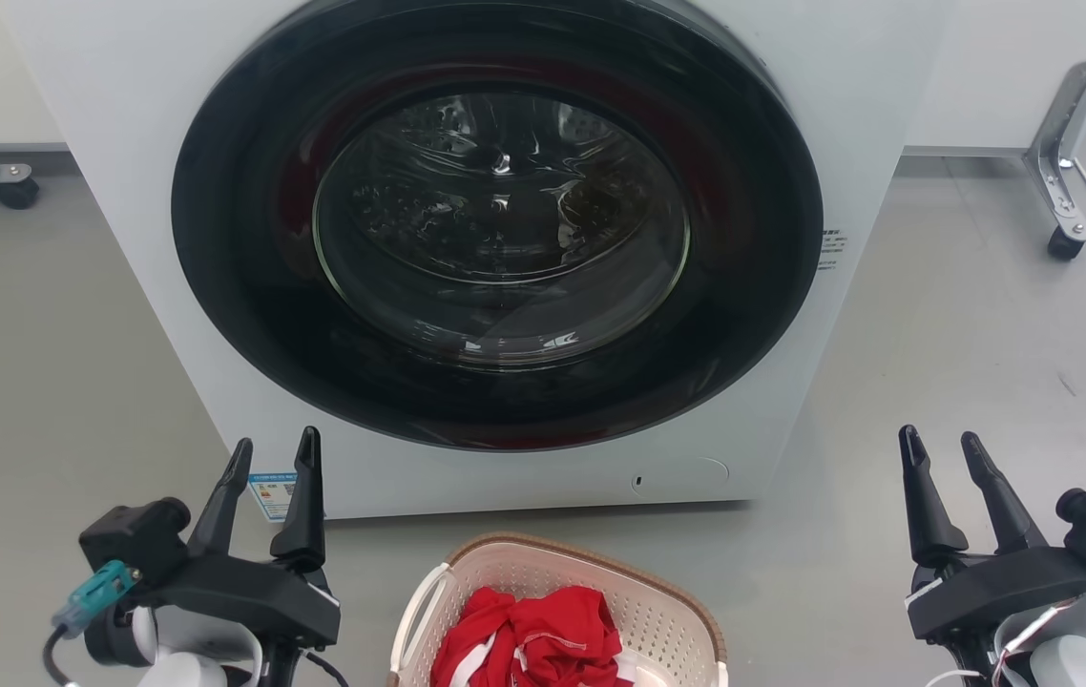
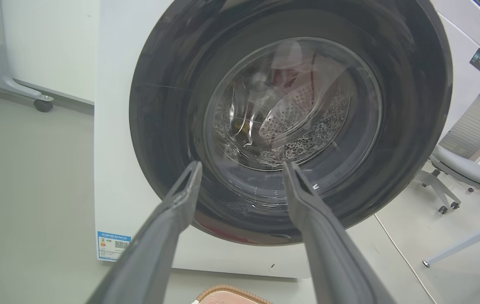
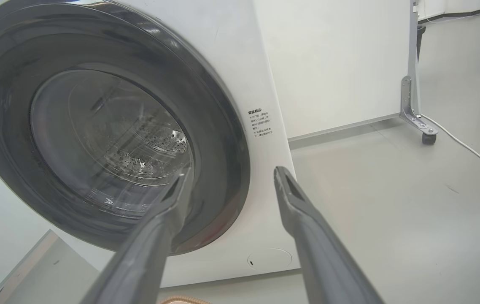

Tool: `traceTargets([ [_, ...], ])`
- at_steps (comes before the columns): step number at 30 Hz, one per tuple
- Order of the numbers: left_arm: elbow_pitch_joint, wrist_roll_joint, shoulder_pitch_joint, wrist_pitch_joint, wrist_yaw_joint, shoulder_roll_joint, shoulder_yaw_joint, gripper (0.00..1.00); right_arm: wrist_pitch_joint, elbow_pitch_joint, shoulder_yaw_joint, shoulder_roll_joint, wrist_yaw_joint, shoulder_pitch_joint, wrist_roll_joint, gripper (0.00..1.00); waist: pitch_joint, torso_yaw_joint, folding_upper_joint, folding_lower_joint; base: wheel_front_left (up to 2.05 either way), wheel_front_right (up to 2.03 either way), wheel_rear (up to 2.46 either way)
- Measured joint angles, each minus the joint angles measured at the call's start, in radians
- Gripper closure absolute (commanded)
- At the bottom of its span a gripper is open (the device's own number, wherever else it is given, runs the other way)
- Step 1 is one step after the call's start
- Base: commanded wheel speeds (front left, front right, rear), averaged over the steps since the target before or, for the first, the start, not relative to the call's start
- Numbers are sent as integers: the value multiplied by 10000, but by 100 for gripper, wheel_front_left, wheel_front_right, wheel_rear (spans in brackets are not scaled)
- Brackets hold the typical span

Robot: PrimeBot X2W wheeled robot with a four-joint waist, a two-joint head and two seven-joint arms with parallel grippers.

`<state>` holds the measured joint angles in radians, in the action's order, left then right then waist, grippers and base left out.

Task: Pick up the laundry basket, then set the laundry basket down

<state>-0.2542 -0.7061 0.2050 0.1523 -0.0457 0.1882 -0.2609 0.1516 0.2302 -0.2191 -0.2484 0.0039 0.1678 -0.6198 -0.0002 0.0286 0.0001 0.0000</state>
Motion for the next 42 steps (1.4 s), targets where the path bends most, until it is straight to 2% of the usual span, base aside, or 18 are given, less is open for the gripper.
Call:
traceTargets([
  [15,46,1776,5,535,-439,56,-224,0,541,-10,-579,-270,-374,82,1898,0,-28,82,0,0,0,0,0],
  [26,4,2836,5,882,-702,48,-330,0,968,10,-761,-362,-569,81,2859,0,-55,101,0,0,0,0,0],
  [42,-94,2857,5,869,-780,-88,-192,0,978,71,-537,-291,-474,65,2750,0,-109,84,0,0,0,0,0],
])
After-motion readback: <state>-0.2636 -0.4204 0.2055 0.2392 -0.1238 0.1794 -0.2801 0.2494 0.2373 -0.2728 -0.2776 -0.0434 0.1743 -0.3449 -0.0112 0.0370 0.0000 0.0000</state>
